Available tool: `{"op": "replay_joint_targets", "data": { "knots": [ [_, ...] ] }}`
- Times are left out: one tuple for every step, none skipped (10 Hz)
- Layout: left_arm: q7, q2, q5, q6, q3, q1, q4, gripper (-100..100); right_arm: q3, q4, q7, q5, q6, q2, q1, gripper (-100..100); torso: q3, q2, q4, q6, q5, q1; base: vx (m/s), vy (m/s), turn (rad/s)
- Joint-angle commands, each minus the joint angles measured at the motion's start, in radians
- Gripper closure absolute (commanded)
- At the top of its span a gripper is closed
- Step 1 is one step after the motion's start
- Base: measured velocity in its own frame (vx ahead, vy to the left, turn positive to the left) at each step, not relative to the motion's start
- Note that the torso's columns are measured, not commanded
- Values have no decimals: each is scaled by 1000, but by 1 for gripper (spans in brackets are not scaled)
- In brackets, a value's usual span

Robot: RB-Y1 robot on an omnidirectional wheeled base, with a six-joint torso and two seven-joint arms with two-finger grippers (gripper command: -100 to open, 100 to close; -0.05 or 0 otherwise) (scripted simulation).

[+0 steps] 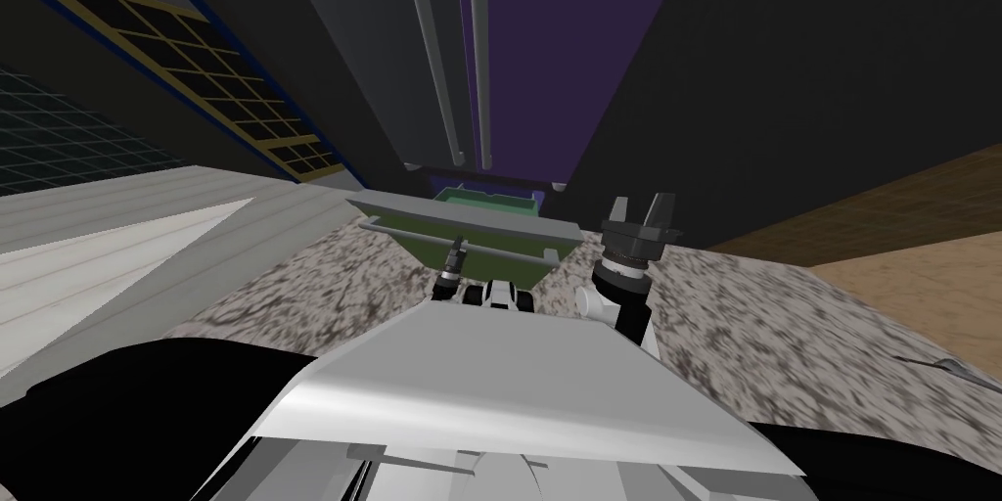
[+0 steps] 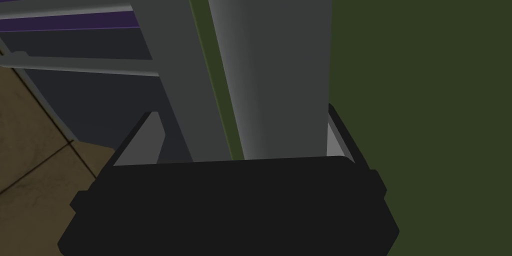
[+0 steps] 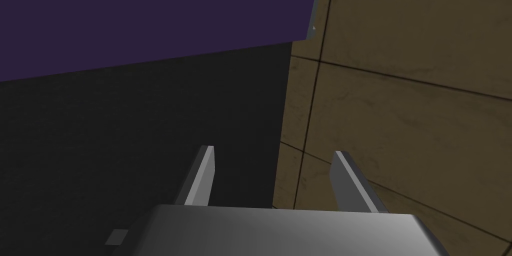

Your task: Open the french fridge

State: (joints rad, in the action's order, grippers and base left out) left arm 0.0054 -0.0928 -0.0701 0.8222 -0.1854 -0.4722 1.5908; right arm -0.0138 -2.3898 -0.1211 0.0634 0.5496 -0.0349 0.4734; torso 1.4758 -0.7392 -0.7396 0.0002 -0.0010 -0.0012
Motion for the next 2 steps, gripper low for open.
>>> {"op": "replay_joint_targets", "data": {
  "knots": [
    [0,0,0,-1,0,-1,-1,0,0,0,0,0,0,0,0,0,0,1,1,0,0,0,0,0,0],
    [0,0,0,-1,0,-1,-1,0,0,0,0,0,0,0,0,0,0,1,1,0,1,1,0,0,0]
  ]
}}
